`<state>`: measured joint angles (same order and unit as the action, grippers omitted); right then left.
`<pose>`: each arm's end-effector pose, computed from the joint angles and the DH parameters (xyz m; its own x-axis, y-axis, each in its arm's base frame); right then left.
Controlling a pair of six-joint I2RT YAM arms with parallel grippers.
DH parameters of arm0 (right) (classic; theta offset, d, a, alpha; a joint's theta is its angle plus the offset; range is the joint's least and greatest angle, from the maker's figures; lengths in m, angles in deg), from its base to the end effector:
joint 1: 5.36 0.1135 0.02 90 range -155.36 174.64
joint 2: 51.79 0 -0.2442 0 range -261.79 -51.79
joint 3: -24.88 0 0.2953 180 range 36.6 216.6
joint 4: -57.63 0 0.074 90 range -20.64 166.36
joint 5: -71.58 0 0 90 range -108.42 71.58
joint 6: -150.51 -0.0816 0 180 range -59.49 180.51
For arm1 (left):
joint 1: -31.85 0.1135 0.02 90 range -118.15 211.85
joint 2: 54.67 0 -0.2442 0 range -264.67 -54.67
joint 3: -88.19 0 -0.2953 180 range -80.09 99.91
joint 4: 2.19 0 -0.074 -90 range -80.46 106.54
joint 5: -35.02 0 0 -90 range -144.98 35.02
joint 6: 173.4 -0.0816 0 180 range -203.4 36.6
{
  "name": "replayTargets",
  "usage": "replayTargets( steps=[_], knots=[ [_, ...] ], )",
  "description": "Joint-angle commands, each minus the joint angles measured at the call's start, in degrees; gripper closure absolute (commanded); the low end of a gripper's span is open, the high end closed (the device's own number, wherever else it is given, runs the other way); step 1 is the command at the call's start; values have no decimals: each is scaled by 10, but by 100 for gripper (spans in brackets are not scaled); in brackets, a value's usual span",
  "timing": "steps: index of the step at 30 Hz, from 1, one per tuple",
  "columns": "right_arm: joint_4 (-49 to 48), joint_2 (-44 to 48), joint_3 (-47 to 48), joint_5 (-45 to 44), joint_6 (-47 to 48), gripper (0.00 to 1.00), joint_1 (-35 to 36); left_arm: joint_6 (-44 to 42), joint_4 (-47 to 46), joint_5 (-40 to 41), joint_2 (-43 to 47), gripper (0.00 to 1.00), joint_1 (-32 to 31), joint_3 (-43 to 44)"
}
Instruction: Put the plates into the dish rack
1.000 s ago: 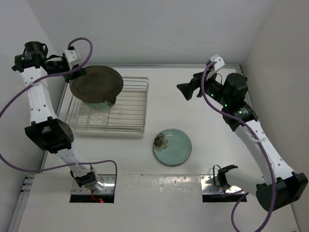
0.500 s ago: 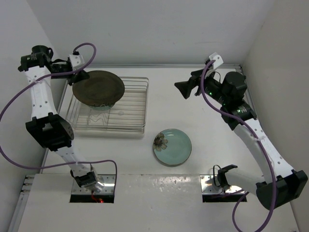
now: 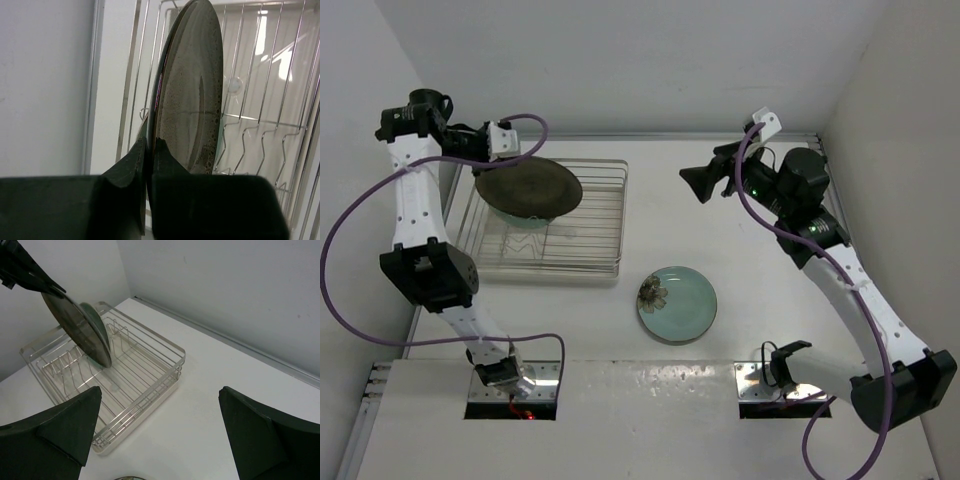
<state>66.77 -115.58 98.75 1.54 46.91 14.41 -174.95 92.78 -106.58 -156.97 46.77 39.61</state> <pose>0.3233 0.1458 0.3867 -0.1353 0.1862 -0.9731 -0.6248 0.7462 0.2297 0.3846 0.0363 0.3820 0.1737 0.6889 -0.7038 0.8773 0.2164 0.4283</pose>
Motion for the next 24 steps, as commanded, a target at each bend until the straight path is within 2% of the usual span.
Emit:
replayTargets(
  steps=[1,6,17,20,24],
  knots=[
    [-33,2,27,0,-5,1,5,-106,-85,16,32,100,-18,41],
    [-29,11,24,-2,1,1,5,-112,-85,44,32,100,-23,35],
    [-23,28,10,-10,9,1,5,-118,-91,63,8,99,-13,-45],
    [-21,27,10,-14,12,1,5,-95,-109,58,3,95,2,-50],
    [-20,24,10,-14,12,1,5,-57,-166,64,3,83,8,-68]
  ],
)
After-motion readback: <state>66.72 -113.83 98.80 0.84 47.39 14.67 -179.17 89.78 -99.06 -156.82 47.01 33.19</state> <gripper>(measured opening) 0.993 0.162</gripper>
